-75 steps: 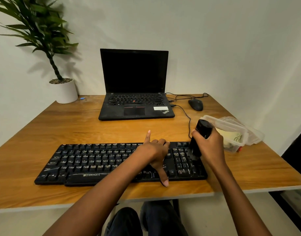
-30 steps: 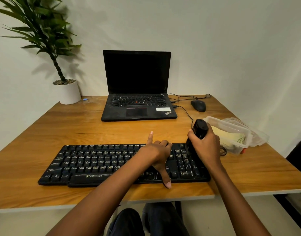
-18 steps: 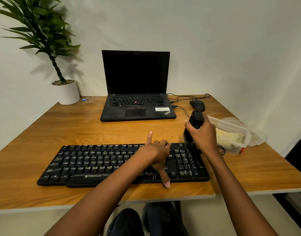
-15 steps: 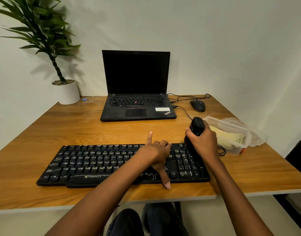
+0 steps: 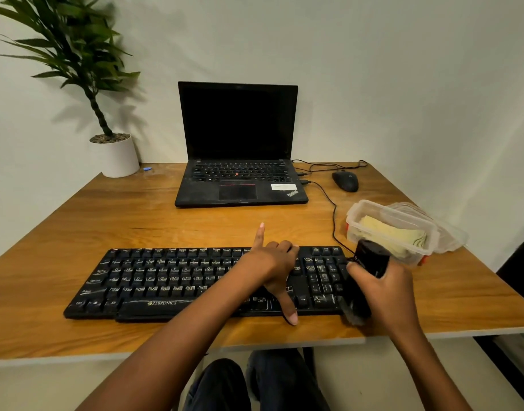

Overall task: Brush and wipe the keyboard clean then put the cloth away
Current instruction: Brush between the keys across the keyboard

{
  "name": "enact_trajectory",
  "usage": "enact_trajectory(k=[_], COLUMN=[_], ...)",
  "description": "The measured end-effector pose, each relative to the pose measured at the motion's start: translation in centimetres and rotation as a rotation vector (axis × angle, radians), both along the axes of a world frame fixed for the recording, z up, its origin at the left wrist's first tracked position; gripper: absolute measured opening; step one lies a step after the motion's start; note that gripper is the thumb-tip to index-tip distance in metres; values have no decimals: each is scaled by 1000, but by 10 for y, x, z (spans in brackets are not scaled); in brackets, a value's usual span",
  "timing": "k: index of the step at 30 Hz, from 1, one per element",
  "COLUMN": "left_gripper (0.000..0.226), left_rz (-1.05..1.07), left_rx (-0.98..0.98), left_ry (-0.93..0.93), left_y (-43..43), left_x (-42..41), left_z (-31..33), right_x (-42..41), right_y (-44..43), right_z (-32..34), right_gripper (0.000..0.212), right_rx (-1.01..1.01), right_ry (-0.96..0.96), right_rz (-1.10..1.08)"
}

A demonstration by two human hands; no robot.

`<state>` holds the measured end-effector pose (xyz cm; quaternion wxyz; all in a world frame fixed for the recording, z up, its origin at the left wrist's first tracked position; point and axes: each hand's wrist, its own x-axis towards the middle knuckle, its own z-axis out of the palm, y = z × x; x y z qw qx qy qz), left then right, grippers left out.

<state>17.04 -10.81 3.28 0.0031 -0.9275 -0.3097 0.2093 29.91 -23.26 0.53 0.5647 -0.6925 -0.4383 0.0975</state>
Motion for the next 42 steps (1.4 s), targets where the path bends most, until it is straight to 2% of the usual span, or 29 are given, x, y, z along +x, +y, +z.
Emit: enact_trajectory(k=[2, 5, 8, 11, 14, 17, 18, 22, 25, 29, 34, 36, 40, 42], left_gripper=[131, 131, 132, 133, 134, 134, 133, 133, 132, 131, 130, 130, 130, 130], left_rz=[6, 8, 15, 23, 15, 13, 12, 9, 13, 7, 20, 19, 12, 13], left_rx=[-13, -19, -28, -23, -9, -8, -10, -26, -42, -52, -55, -49, -55, -59], left_ry=[-4, 6, 19, 31, 33, 3, -7, -39, -63, -70, -38, -30, -46, -48], left_y=[0, 0, 0, 0, 0, 1, 1, 2, 2, 1, -1, -1, 0, -1], left_x=[0, 1, 2, 4, 5, 4, 2, -1, -3, -4, -2, -1, -2, -3], left_z=[0, 1, 1, 3, 1, -1, -1, -3, -3, -2, 2, 2, 3, 3], right_x=[7, 17, 22, 21, 15, 5, 3, 7, 17, 14, 13, 7, 4, 5], right_y=[17, 53, 73, 58, 24, -6, -11, 7, 42, 63, 63, 66, 69, 73], right_z=[10, 19, 12, 1, -8, -10, -8, 8, 22, 9, 11, 9, 10, 17], right_gripper=[16, 12, 25, 25, 30, 16, 17, 17, 10, 17, 20, 20, 20, 18], right_rx=[46, 71, 1, -43, 0, 21, 18, 37, 50, -51, -49, -11, -164, -133], right_ry=[49, -2, -66, -51, 35, 83, 95, 115, 82, 27, -211, -223, -264, -224], right_rz=[-46, -93, -57, -47, -11, 1, -1, 1, -8, 50, -40, -9, -63, -97])
